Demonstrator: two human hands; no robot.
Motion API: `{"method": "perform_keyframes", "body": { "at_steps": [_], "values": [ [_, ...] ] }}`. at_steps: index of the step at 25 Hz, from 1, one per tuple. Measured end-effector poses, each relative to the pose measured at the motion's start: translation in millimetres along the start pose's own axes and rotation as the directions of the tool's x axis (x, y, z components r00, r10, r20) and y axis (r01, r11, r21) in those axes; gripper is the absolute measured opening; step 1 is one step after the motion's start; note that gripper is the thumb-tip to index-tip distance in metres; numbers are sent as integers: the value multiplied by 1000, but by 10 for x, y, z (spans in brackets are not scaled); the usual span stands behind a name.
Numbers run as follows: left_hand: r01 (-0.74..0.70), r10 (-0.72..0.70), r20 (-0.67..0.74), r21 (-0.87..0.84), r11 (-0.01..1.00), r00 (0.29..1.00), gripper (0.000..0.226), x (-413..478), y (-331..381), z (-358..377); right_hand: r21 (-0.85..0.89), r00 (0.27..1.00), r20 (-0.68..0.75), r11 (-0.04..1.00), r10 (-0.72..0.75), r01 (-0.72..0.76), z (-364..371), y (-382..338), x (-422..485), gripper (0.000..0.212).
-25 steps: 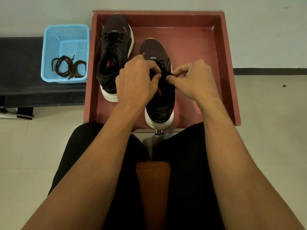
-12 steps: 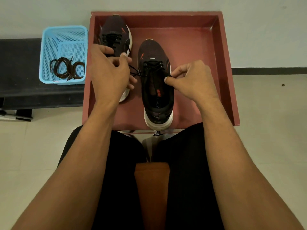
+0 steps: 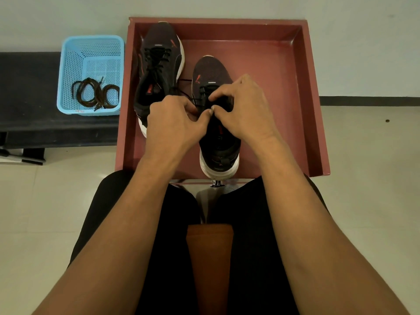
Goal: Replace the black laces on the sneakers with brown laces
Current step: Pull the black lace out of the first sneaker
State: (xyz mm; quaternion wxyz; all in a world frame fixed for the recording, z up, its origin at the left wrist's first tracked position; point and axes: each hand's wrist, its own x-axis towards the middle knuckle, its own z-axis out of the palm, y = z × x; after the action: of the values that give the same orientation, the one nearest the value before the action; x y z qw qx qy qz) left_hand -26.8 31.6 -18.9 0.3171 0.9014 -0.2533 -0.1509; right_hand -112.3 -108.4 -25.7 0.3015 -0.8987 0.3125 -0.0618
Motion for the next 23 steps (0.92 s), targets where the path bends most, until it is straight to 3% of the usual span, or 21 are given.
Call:
{"method": "perform_keyframes", "body": {
  "at_steps": [4,7,12,14,16,19,21,23],
  "values": [
    [37,-36,9,-30,999,999,24,14,-3,19,-63,1000,-19,998,-19,18,42,-54,-11,14],
    [53,-52,12,-46,998,999,21,28,-35,2,-1,998,-57,1000,5,-5,-33,-30,15,7],
    [55,-54,21,-55,997,998,20,51,-51,-14,219,937,-203,946,282,-238,-236,162,21,6],
    [57,-56,26,-56,997,998,20,51,-47,-14,223,920,-205,931,333,-288,-253,187,7,3],
    [55,-53,22,-61,997,998,19,52,-44,-18,191,939,-213,954,268,-229,-228,144,-4,14],
    [48,-47,17,-60,997,999,19,44,-34,-19,138,984,-174,990,27,-3,-152,18,12,31],
    [42,-42,14,-51,998,999,19,43,-29,-17,30,994,-80,997,-74,77,-74,-51,2,28],
    [43,-42,14,-45,998,999,19,45,-28,-18,-55,997,-17,996,-76,75,-5,-86,-14,24]
  ]
}}
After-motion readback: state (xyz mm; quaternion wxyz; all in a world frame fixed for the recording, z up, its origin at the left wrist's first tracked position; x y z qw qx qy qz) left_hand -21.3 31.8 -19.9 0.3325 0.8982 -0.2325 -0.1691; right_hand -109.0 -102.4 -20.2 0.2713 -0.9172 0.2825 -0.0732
